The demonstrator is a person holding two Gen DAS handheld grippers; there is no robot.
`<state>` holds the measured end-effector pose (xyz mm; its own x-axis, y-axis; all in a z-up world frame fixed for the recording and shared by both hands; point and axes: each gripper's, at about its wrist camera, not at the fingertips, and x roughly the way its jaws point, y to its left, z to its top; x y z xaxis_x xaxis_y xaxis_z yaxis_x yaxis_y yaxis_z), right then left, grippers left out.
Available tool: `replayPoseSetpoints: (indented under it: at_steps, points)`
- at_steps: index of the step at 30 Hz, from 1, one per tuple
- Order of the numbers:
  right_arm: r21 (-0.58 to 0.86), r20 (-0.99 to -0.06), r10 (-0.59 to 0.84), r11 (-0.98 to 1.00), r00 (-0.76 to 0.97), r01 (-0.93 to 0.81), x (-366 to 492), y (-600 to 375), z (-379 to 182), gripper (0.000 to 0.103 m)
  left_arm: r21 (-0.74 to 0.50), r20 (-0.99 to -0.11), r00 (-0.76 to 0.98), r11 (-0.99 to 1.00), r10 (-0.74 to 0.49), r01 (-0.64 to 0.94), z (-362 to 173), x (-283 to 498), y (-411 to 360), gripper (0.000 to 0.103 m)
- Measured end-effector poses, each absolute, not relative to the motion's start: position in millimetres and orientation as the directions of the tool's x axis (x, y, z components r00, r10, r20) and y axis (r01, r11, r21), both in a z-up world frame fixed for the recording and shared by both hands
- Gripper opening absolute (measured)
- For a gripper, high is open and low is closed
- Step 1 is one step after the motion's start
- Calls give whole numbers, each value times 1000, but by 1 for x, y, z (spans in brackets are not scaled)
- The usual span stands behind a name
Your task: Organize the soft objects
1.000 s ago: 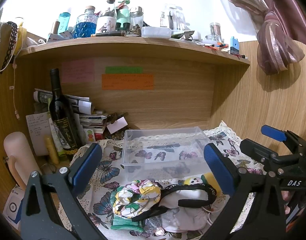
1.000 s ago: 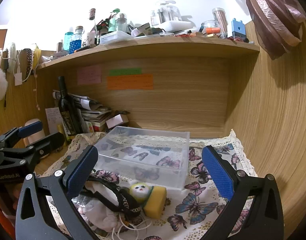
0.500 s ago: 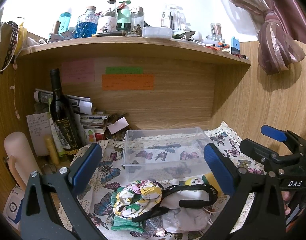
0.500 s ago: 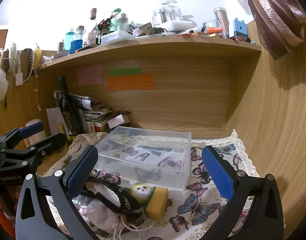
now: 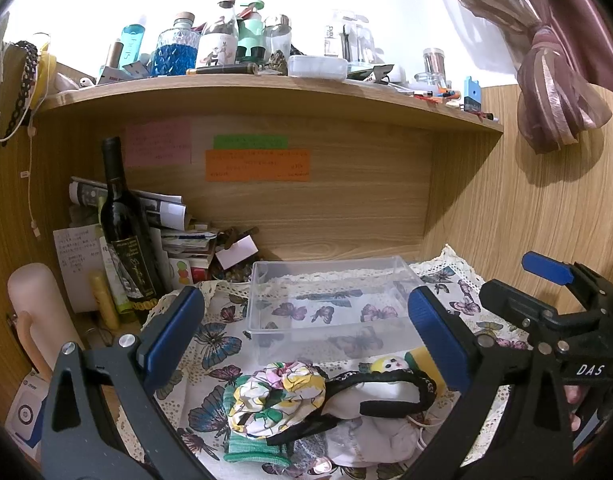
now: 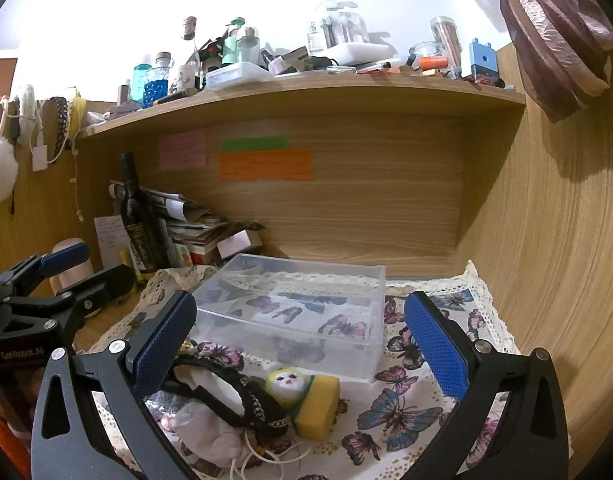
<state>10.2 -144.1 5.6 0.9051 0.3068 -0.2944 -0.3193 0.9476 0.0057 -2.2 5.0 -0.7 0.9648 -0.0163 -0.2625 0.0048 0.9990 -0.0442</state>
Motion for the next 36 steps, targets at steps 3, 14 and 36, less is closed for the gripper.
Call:
replayPoseSetpoints:
  at_steps: [3,14,36]
  points:
    - [12,-293,306,948,906,-317,11,-146,6,103,-44,-262,965,999,-17,6,-1,-2,5,103]
    - [11,-292,308,948,906,-319,12,-147,7,103,-45,-260,966,999,-18,6,-1,-2,4,103]
    - [11,-299,299,951,906,-310,14,-149,5,103,-72,-317,947,997,-49,27,-10,9,7,103]
